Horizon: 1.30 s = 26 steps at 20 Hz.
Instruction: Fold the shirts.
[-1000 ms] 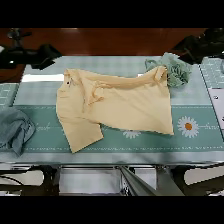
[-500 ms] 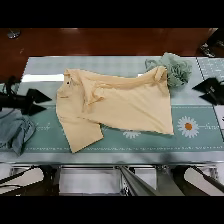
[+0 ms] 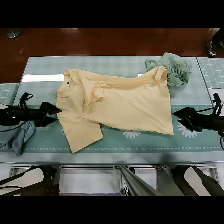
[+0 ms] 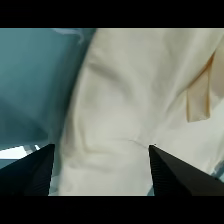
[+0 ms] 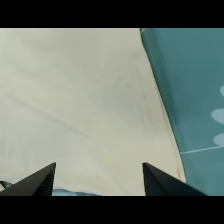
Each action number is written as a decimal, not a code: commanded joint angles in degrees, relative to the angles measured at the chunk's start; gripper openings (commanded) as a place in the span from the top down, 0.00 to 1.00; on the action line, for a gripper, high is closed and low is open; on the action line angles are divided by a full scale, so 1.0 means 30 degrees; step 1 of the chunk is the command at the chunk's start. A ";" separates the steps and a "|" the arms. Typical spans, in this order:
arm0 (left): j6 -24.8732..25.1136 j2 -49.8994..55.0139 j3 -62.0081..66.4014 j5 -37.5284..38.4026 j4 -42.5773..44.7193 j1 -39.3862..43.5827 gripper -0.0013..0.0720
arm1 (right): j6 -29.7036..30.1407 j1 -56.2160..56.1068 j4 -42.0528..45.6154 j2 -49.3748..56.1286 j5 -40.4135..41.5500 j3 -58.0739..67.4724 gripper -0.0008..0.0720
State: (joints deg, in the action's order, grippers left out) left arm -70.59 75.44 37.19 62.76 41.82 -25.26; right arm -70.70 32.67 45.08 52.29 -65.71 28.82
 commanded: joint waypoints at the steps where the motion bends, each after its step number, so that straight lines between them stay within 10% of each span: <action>1: 0.0678 0.0845 -0.0219 -0.2149 -0.1603 0.1953 0.03 | 0.0073 0.0087 -0.0474 -0.0146 -0.0270 -0.0321 0.14; 2: 0.0707 0.1042 -0.0219 -0.2229 -0.1596 0.2397 0.05 | 0.0007 0.0408 -0.0328 -0.0146 -0.0321 -0.0175 0.14; 4: 0.2062 0.1173 -0.0175 -0.1552 -0.1596 0.2390 0.93 | -0.0430 0.1668 0.0692 -0.0146 -0.0452 0.0036 0.14; 8: 0.2812 0.1115 0.0597 0.0328 -0.1603 0.1851 0.94 | -0.4386 0.2033 0.6725 -0.0102 -0.2441 -0.0554 0.14; 20: 0.2812 0.1137 0.0692 0.0299 -0.1603 0.1880 0.94 | -0.3504 -0.2222 0.1741 0.4007 0.2011 -0.0525 0.14; 21: 0.2812 0.1137 0.0692 0.0313 -0.1603 0.1880 0.94 | -0.3504 -0.2696 0.1421 0.4408 0.2222 -0.0073 0.21; 23: 0.2812 0.1129 0.0699 0.0328 -0.1610 0.1880 0.94 | -0.2980 -0.3730 0.1472 0.5042 0.1953 0.0933 0.97; 26: 0.3286 0.0539 0.1632 0.0940 -0.2812 0.1843 0.94 | -0.2528 -0.4852 0.1661 0.5151 0.0882 0.3381 0.96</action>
State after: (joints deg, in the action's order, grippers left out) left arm -61.95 78.26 40.14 64.27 36.38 -19.64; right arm -79.61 21.41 50.81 66.52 -61.63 33.23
